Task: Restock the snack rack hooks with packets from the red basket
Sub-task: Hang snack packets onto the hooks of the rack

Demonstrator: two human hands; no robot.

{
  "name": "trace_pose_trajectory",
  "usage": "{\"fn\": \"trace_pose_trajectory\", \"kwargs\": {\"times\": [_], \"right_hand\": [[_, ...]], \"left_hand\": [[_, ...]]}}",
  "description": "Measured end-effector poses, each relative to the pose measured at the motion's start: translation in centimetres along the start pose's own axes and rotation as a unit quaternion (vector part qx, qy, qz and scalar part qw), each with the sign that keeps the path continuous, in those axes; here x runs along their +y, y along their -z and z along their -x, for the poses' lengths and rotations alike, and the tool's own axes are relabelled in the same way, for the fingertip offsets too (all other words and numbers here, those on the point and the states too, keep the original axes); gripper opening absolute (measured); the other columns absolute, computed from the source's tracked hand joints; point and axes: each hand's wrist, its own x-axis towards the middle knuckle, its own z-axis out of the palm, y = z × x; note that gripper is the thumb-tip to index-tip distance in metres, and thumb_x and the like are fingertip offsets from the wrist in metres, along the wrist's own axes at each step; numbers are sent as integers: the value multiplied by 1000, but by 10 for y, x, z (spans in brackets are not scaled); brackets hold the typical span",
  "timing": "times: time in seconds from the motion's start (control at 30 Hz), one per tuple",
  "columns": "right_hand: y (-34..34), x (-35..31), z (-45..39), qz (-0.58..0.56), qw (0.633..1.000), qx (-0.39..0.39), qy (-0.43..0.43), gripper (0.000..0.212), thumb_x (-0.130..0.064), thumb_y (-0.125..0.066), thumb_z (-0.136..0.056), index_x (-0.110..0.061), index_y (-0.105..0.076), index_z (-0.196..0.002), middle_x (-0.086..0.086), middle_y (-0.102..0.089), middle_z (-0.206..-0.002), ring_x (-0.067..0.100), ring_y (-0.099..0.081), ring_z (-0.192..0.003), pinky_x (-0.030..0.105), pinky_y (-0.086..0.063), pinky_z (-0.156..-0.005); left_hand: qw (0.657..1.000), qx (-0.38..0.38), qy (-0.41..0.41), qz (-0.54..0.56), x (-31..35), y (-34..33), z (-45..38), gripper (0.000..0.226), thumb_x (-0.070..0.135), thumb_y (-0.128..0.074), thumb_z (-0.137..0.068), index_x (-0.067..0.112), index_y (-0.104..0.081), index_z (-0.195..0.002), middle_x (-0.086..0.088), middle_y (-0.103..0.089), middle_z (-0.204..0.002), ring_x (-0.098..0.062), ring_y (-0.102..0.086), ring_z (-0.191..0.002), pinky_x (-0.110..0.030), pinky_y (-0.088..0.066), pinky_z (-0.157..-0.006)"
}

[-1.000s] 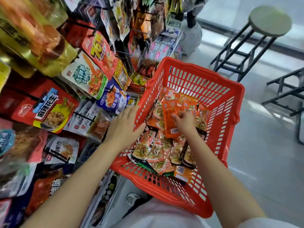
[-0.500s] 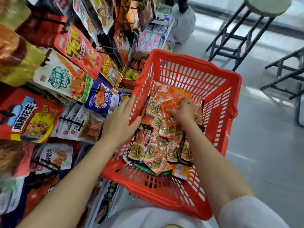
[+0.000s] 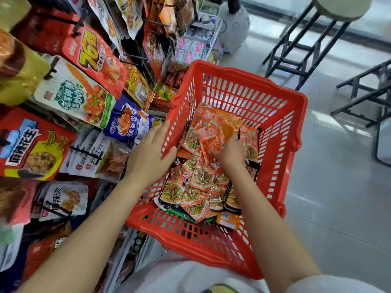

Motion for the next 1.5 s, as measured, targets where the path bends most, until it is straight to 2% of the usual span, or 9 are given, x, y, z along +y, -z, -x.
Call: {"fn": "trace_pose_trajectory", "kwargs": {"times": [0.23,0.37,0.5,0.77,0.9,1.17,1.27,1.37,1.5], "right_hand": [[-4,0,23,-13,997,-70,-37,116,-46,-88,-70,-4,-18,-152,23,-32,-153,41,-44,-135,51,-45,-105],[-8,-8,35,-98,995,-1,-6,104,-25,-85,-79,5,-15,-150,28,-19,-153,45,-47,-129,42,-48,-97],[-26,-11,43,-165,982,-80,-50,85,-23,-86,-78,1,-36,-141,23,-45,-144,37,-56,-123,44,-53,-97],[-40,-25,55,-7,992,-110,59,88,-49,-82,-77,-21,-33,-144,21,-39,-146,44,-49,-127,57,-50,-98],[-29,0,51,86,991,-107,2,119,-65,-77,-73,-2,-17,-154,26,-30,-154,42,-41,-136,50,-49,-103],[-42,-25,72,123,973,-185,65,94,-64,-70,-82,0,-40,-144,14,-62,-124,28,-62,-109,32,-47,-76],[-48,-29,78,-23,980,-195,18,82,-43,-75,-87,3,-39,-146,17,-57,-137,26,-61,-113,27,-52,-80],[-59,-24,80,-225,960,-164,-22,74,-23,-75,-90,-4,-39,-151,14,-52,-146,16,-66,-93,12,-51,-58],[-55,-21,85,-348,932,-95,-30,67,-35,-59,-101,-11,-29,-157,9,-35,-160,30,-43,-140,40,-46,-105]], "left_hand": [[1000,-4,4,-28,-1,2,22,73,41,-52,-101,25,-15,-162,-1,-23,-165,-23,-37,-143,-42,-47,-98],[1000,-3,15,-13,-4,1,43,74,40,-54,-101,26,-14,-162,0,-20,-165,-21,-33,-144,-40,-46,-98],[999,-8,36,-14,-6,1,55,73,40,-53,-102,26,-14,-162,-1,-20,-165,-24,-42,-136,-38,-48,-84],[999,-12,46,-19,-11,-3,56,71,42,-50,-102,29,-12,-161,2,-21,-162,-22,-44,-134,-30,-42,-74],[999,-14,42,-8,-16,-4,66,74,43,-51,-102,34,-8,-161,3,-24,-160,-21,-44,-133,-33,-46,-81],[999,-33,36,15,-19,-3,87,80,43,-51,-102,43,4,-159,-1,-14,-168,-23,-26,-149,-43,-41,-104],[999,-31,35,13,-22,-4,88,81,44,-51,-101,45,6,-159,-1,-18,-167,-24,-30,-147,-43,-43,-102],[999,-31,35,9,-22,-4,87,81,45,-50,-101,46,8,-158,-2,-17,-167,-25,-30,-147,-43,-44,-101],[999,-29,30,14,-25,-5,87,81,46,-50,-101,49,8,-157,-3,-19,-167,-26,-31,-147,-45,-46,-101]]}}
